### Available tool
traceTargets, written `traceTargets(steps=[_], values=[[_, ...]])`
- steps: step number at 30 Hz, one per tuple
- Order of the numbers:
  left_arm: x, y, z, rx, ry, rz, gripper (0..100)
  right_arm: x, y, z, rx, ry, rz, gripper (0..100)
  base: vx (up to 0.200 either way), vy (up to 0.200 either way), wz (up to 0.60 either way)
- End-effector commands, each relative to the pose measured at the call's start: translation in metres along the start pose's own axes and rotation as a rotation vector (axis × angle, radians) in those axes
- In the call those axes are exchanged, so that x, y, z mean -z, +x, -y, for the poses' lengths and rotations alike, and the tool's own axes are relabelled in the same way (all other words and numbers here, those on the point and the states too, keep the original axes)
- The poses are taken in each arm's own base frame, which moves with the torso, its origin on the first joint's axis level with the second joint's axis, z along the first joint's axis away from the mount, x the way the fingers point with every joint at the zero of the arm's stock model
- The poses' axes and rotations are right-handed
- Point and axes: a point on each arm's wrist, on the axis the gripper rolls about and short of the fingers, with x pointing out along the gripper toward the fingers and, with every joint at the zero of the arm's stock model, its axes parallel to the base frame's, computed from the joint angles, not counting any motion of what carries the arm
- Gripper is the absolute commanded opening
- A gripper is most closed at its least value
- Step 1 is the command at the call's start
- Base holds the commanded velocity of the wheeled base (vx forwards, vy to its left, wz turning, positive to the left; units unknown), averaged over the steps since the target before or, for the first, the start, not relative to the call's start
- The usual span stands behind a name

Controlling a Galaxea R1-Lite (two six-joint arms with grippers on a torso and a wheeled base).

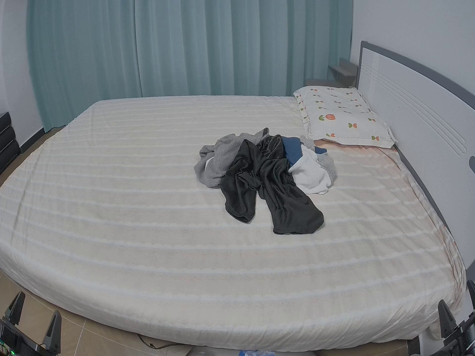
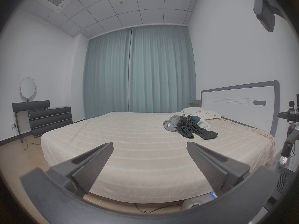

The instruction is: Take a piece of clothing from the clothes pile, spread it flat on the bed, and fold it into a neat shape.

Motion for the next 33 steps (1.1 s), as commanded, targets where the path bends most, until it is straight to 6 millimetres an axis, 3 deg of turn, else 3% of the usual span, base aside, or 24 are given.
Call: traceTargets(steps=[1, 7, 8, 9, 10, 14, 16, 20, 26, 27, 28, 30, 32, 33], values=[[0.004, 0.000, 0.000, -0.001, 0.000, 0.003, 100, 0.005, 0.000, 0.000, -0.002, -0.005, 0.001, 100, 0.000, 0.000, 0.00], [0.004, 0.000, 0.000, -0.001, 0.000, 0.003, 100, 0.003, -0.001, 0.000, -0.010, -0.010, 0.008, 100, 0.000, 0.000, 0.00], [0.004, 0.000, 0.000, -0.001, 0.000, 0.003, 100, -0.013, -0.003, 0.000, -0.027, 0.008, 0.047, 100, 0.000, 0.000, 0.00], [0.004, 0.000, 0.000, -0.001, 0.000, 0.003, 100, -0.048, -0.009, 0.000, -0.051, 0.041, 0.121, 100, 0.000, 0.000, 0.00], [0.004, 0.000, 0.000, -0.001, 0.000, 0.003, 100, -0.068, -0.010, 0.000, -0.060, 0.057, 0.136, 100, 0.000, 0.000, 0.00], [0.004, 0.000, 0.000, -0.002, 0.000, 0.003, 100, -0.082, 0.007, -0.001, -0.090, 0.021, 0.037, 100, 0.000, 0.000, 0.00], [0.004, 0.000, 0.000, -0.001, 0.000, 0.003, 100, -0.081, 0.034, -0.002, -0.118, 0.044, -0.127, 100, 0.000, 0.000, 0.00], [0.004, 0.000, 0.000, -0.002, 0.000, 0.003, 100, -0.085, 0.076, -0.003, -0.139, 0.131, -0.282, 100, 0.000, 0.000, 0.00], [0.004, 0.000, 0.000, -0.001, 0.000, 0.004, 100, -0.077, 0.148, -0.011, -0.201, 0.156, -0.443, 100, 0.000, 0.000, 0.00], [0.004, 0.000, 0.000, -0.001, 0.000, 0.003, 100, -0.077, 0.150, -0.012, -0.202, 0.156, -0.446, 100, 0.000, 0.000, 0.00], [0.004, 0.000, 0.000, -0.001, 0.000, 0.003, 100, -0.073, 0.173, -0.016, -0.213, 0.164, -0.481, 100, 0.000, 0.000, 0.00], [0.004, 0.000, 0.000, -0.001, 0.000, 0.003, 100, -0.069, 0.188, -0.019, -0.215, 0.177, -0.503, 100, 0.000, 0.000, 0.00], [0.004, 0.000, 0.000, -0.002, 0.000, 0.003, 100, -0.060, 0.222, -0.025, -0.212, 0.209, -0.545, 100, 0.000, 0.000, 0.00], [0.004, 0.000, 0.000, -0.002, 0.000, 0.003, 100, -0.059, 0.225, -0.026, -0.213, 0.213, -0.549, 100, 0.000, 0.000, 0.00]])
